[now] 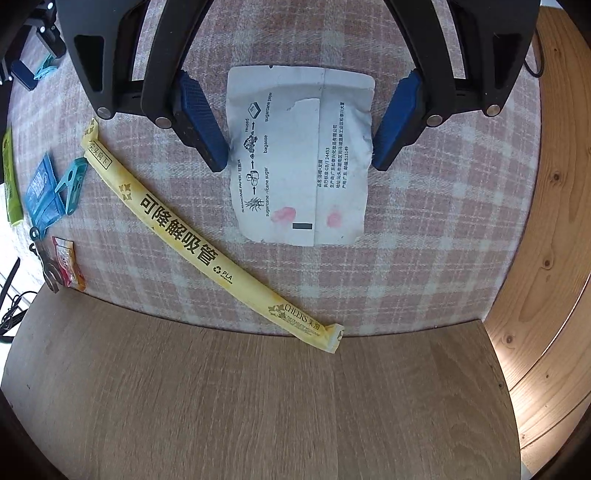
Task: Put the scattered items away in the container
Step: 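Grasp the blue clothespin with the right gripper while the left grasps the white packet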
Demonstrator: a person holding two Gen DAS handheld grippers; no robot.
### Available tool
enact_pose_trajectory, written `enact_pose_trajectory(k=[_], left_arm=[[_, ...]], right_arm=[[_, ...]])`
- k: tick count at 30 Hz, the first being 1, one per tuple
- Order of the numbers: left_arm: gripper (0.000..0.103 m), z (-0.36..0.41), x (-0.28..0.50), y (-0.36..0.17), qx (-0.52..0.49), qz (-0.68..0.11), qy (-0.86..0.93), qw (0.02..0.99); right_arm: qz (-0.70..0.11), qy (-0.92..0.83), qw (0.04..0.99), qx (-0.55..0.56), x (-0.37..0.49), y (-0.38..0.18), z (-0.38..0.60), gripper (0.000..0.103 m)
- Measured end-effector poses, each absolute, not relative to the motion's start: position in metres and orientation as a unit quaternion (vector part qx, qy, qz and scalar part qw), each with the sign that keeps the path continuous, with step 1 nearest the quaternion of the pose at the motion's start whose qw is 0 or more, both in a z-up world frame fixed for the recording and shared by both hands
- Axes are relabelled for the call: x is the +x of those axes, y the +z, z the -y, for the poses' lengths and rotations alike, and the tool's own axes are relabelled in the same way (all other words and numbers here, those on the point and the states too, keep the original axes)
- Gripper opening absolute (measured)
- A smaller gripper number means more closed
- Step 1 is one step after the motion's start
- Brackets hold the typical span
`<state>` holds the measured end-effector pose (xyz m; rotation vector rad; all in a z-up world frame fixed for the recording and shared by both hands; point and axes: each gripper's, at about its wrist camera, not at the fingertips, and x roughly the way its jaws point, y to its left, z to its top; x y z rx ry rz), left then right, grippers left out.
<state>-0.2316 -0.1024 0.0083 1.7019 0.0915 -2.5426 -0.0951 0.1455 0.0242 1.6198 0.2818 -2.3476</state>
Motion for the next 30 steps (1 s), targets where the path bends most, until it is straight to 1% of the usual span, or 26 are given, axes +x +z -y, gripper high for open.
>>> enact_pose_trajectory(k=[2, 3, 7, 9, 20, 28, 30], left_arm=[[0.069, 0.101, -0.232, 0.008, 0.554, -0.03, -0.831, 0.039], [0.067, 0.101, -0.231, 0.007, 0.553, -0.029, -0.832, 0.039], [0.06, 0.1, -0.215, 0.014, 0.548, -0.029, -0.835, 0.04], [0.057, 0.099, -0.208, 0.015, 0.546, -0.028, -0.837, 0.039], [0.051, 0.099, -0.155, 0.028, 0.535, -0.056, -0.842, 0.034], [0.051, 0.096, -0.123, 0.047, 0.523, -0.066, -0.849, 0.027], [0.051, 0.09, -0.114, 0.055, 0.518, -0.064, -0.853, 0.021]], right_arm=[[-0.097, -0.811, 0.137, 0.56, -0.095, 0.025, -0.146, 0.063], [-0.097, -0.812, 0.136, 0.56, -0.095, 0.026, -0.147, 0.061], [-0.096, -0.812, 0.134, 0.56, -0.095, 0.028, -0.148, 0.048], [-0.094, -0.812, 0.131, 0.561, -0.096, 0.029, -0.149, 0.045], [-0.059, -0.814, 0.126, 0.564, -0.094, 0.034, -0.168, 0.042], [-0.048, -0.824, 0.113, 0.554, -0.103, 0.045, -0.191, 0.042], [-0.045, -0.826, 0.11, 0.55, -0.12, 0.045, -0.195, 0.042]])
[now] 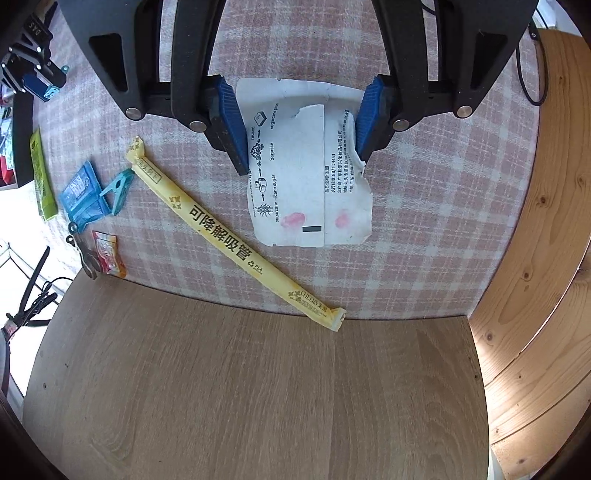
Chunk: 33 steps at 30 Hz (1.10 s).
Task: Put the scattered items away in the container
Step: 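Grasp the blue clothespin with the right gripper while the left grasps the white packet, then carry both items over the black bin and open both grippers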
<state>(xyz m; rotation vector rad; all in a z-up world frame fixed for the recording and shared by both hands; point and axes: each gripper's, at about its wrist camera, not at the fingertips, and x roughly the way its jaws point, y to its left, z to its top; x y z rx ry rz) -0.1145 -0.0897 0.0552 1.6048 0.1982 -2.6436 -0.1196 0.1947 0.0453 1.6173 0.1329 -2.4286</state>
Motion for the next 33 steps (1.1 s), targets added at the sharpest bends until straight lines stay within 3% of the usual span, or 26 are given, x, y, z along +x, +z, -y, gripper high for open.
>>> enact_pose_trajectory(k=[11, 18, 33], left_arm=[[0.051, 0.019, -0.081, 0.104, 0.488, -0.039, -0.871, -0.046], [0.051, -0.006, -0.146, 0.122, 0.475, -0.018, -0.872, -0.114], [0.051, -0.233, -0.152, 0.146, 0.452, 0.035, -0.84, -0.299]], right_arm=[[-0.034, -0.852, 0.086, 0.516, -0.086, 0.088, -0.205, 0.042], [-0.011, -0.867, 0.062, 0.494, -0.081, 0.112, -0.241, 0.042], [0.072, -0.893, -0.104, 0.431, -0.069, 0.192, -0.439, 0.042]])
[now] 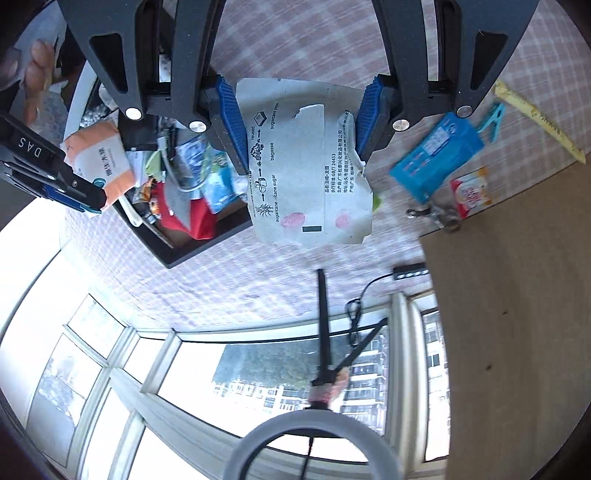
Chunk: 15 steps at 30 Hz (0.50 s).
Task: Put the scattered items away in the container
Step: 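Carry both items over the black bin and open both grippers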
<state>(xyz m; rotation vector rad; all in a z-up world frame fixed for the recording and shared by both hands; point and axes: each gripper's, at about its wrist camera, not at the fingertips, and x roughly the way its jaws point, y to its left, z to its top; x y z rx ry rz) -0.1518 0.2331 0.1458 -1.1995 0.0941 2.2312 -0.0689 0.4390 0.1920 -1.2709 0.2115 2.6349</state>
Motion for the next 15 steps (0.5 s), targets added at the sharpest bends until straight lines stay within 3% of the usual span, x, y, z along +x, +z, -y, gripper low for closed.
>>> enact_pose_trajectory(k=[9, 11, 15], left_arm=[[0.053, -0.355, -0.134, 0.163, -0.438, -0.063, 0.812, 0.379], [0.067, -0.372, -0.131, 0.165, -0.438, -0.067, 0.807, 0.39], [0.072, -0.389, -0.128, 0.17, -0.433, -0.078, 0.805, 0.398]], right_arm=[[-0.115, 0.876, 0.198, -0.423, -0.04, 0.197, -0.547, 0.042], [-0.122, 0.873, 0.204, -0.425, -0.033, 0.195, -0.559, 0.043], [-0.125, 0.871, 0.215, -0.423, -0.026, 0.193, -0.57, 0.061]])
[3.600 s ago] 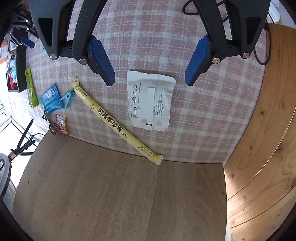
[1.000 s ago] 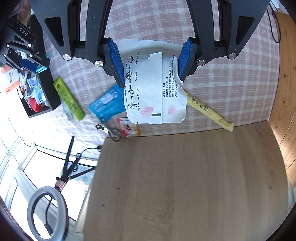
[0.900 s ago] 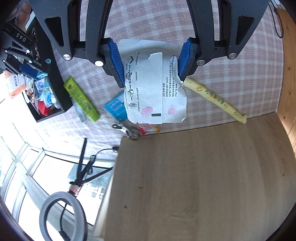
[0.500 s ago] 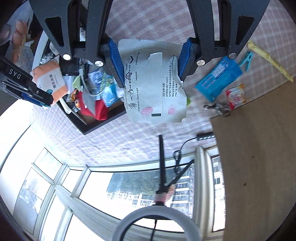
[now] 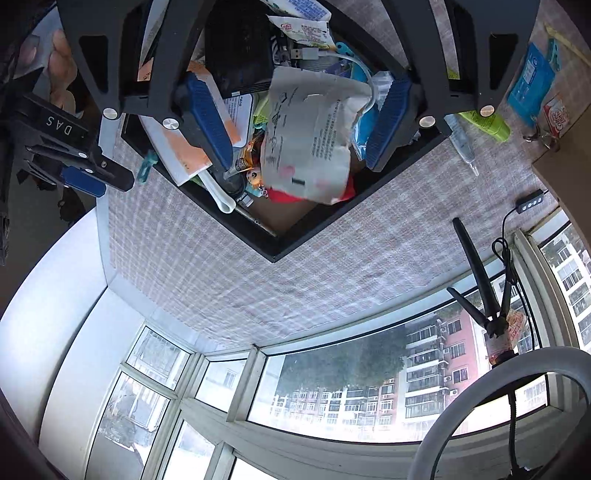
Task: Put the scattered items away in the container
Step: 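Carry both items over the black bin and open both grippers, then move the right gripper back toward the green tube on the mat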
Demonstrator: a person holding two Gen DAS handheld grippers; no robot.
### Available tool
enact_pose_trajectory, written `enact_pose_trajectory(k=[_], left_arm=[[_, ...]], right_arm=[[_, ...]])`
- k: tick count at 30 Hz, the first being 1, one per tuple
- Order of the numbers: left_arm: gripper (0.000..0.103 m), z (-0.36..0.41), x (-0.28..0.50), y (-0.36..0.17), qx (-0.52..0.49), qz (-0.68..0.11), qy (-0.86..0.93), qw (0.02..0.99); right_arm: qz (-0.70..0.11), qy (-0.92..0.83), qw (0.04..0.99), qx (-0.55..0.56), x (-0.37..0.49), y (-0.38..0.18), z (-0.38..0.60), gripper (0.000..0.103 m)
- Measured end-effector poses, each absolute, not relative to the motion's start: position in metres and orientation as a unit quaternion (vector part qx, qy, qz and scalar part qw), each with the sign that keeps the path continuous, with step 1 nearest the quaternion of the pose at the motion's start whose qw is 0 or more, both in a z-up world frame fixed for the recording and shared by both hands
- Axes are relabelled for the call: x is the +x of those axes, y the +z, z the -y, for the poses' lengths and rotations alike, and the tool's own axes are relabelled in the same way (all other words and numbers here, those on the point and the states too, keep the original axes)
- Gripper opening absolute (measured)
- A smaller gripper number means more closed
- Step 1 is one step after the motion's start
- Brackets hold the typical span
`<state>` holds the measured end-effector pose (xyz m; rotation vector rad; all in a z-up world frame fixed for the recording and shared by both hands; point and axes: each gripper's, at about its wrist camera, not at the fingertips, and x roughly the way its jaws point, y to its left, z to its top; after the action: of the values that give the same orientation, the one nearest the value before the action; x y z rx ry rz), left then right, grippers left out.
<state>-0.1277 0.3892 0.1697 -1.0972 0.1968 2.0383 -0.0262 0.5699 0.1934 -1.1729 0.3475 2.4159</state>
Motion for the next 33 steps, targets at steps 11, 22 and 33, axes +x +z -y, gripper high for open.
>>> enact_pose_trajectory(k=[11, 22, 33], left_arm=[[0.072, -0.36, -0.137, 0.171, -0.441, -0.064, 0.815, 0.37], [0.072, -0.248, -0.154, 0.161, -0.447, -0.051, 0.848, 0.28], [0.072, -0.083, -0.18, 0.12, -0.485, -0.002, 0.866, 0.124]], right_arm=[[-0.136, 0.878, 0.192, -0.417, -0.027, 0.2, -0.553, 0.062], [-0.102, 0.898, 0.094, -0.418, -0.052, 0.208, -0.47, 0.062], [-0.034, 0.889, -0.024, -0.456, -0.096, 0.172, -0.344, 0.062]])
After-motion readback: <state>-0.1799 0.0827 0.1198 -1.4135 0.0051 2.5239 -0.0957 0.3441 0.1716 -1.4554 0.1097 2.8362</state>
